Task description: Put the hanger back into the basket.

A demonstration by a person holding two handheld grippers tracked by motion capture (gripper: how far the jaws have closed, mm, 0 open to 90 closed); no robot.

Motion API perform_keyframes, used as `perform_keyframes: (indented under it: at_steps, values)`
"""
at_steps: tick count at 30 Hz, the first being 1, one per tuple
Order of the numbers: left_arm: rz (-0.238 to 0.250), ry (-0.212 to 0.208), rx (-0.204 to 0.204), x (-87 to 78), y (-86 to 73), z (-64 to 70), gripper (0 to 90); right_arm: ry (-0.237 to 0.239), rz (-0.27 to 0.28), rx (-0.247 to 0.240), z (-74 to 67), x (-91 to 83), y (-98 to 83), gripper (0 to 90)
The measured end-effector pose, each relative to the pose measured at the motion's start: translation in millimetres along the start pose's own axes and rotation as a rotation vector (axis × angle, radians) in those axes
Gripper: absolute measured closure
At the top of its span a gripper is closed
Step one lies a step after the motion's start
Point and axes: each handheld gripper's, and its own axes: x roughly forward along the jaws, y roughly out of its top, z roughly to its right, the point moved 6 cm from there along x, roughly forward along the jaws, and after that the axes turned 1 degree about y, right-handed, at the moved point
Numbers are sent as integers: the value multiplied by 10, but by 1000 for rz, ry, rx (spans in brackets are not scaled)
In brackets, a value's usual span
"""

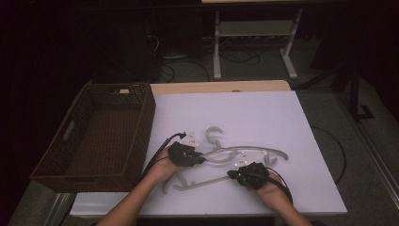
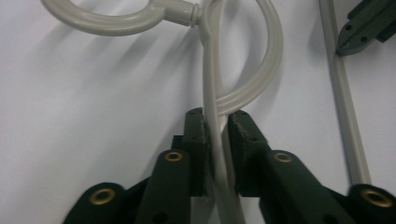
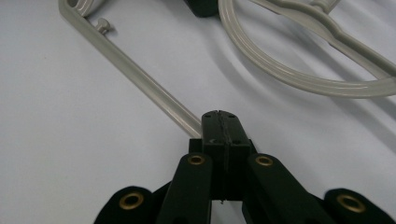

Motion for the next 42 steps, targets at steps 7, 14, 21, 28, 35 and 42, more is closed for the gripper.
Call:
perform_keyframes:
  at_steps: [7, 14, 21, 28, 35, 42]
  values:
    - [2, 3, -25, -16, 19, 6, 802, 0, 0, -1, -1, 1, -1, 898]
    - [8, 40, -15, -45, 50, -3, 813, 6, -1, -2, 4, -20, 5, 895]
    - [12, 62, 15, -89, 79, 5, 819, 5, 143, 16, 48, -276, 125, 837]
    - [42, 65, 3, -183, 132, 9, 820, -14, 234, 12, 26, -485, 175, 606]
    - [63, 80, -22, -288, 171, -1, 820, -52, 336, 38, 98, -682, 234, 325]
    - [52, 98, -42, -374, 194, -6, 820, -63, 416, 71, 181, -834, 255, 167]
